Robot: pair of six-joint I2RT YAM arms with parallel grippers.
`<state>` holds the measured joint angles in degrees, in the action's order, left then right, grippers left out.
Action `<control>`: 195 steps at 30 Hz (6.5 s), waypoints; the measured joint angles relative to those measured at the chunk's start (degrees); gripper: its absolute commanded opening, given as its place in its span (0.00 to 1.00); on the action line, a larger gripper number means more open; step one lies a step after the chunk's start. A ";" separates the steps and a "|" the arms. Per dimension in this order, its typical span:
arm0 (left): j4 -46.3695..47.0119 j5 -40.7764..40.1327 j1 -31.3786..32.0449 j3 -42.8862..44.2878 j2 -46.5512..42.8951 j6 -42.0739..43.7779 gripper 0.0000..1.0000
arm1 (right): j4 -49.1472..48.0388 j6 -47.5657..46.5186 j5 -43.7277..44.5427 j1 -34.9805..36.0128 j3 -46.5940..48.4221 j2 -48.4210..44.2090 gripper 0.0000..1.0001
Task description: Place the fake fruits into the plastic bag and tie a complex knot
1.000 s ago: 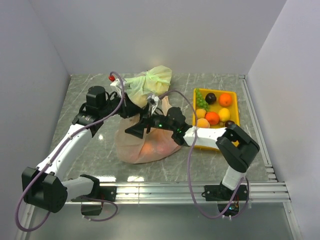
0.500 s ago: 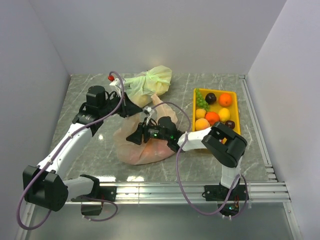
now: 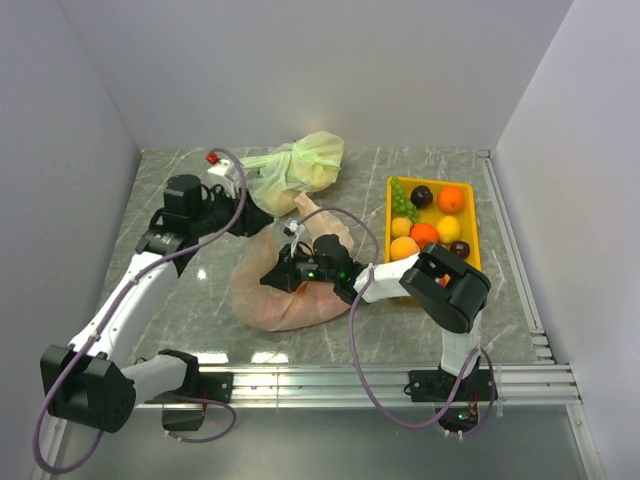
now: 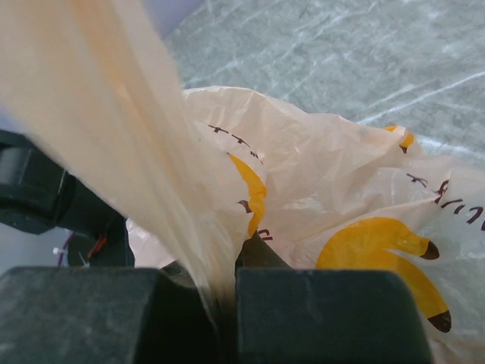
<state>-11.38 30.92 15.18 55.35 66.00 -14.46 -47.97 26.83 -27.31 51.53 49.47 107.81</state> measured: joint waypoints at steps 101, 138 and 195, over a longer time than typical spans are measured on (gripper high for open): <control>-8.96 20.83 1.92 -4.00 4.76 35.26 0.01 | 54.55 -13.05 -30.05 -30.60 22.82 -0.09 0.03; -1.77 14.21 9.18 2.16 16.33 31.74 0.13 | 66.82 -33.40 -40.65 -23.71 26.80 -5.27 0.08; -8.76 25.59 -6.97 13.18 28.24 20.52 0.11 | 72.15 -51.32 -42.51 -24.13 25.20 -5.38 0.00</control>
<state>-20.14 56.51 8.21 68.53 94.24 6.07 24.18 -24.49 -69.82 27.40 74.67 102.43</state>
